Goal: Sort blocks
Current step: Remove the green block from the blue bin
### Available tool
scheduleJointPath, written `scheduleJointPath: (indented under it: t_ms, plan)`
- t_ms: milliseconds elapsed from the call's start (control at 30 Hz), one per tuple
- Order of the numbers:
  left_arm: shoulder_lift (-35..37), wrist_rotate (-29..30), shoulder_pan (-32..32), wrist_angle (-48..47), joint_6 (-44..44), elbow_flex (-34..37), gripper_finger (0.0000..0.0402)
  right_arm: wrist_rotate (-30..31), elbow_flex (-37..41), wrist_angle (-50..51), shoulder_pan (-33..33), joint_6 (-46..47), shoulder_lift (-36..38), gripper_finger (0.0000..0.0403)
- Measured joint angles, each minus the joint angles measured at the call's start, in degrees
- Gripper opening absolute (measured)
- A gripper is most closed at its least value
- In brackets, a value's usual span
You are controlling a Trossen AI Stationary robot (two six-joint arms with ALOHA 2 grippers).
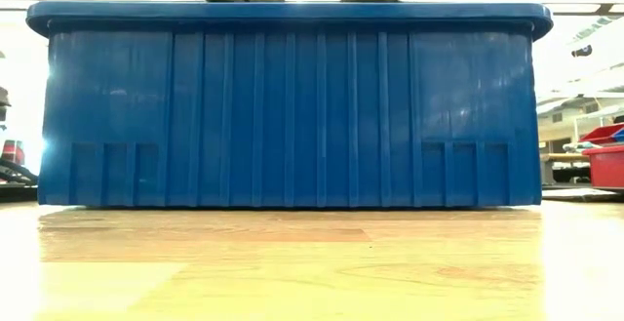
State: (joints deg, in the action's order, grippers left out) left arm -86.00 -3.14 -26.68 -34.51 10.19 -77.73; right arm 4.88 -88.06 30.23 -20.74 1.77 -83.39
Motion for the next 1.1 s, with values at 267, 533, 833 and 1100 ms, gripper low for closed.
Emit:
scheduleJointPath:
  t_ms: [267, 533, 833, 1100]
  plan:
    - [-16.3, -2.8, -0.4, -5.6, 8.8, -10.2, 0.0211, 0.0, 0.0, 4.8, 2.8, 1.6, 11.2, 0.0182]
    - [-25.4, -2.3, -1.5, -9.4, 17.3, -10.1, 0.0201, -0.1, 0.0, 10.1, 8.7, 3.1, 15.9, 0.0174]
    - [-30.5, 0.6, -2.0, -4.2, 28.6, -10.1, 0.0193, 1.6, 0.1, 11.1, 12.2, 3.2, 15.5, 0.0171]
    - [-34.0, 3.3, -2.4, -2.4, 31.7, -10.1, 0.0193, 1.6, 0.1, 12.7, 12.2, 3.2, 13.7, 0.0169]
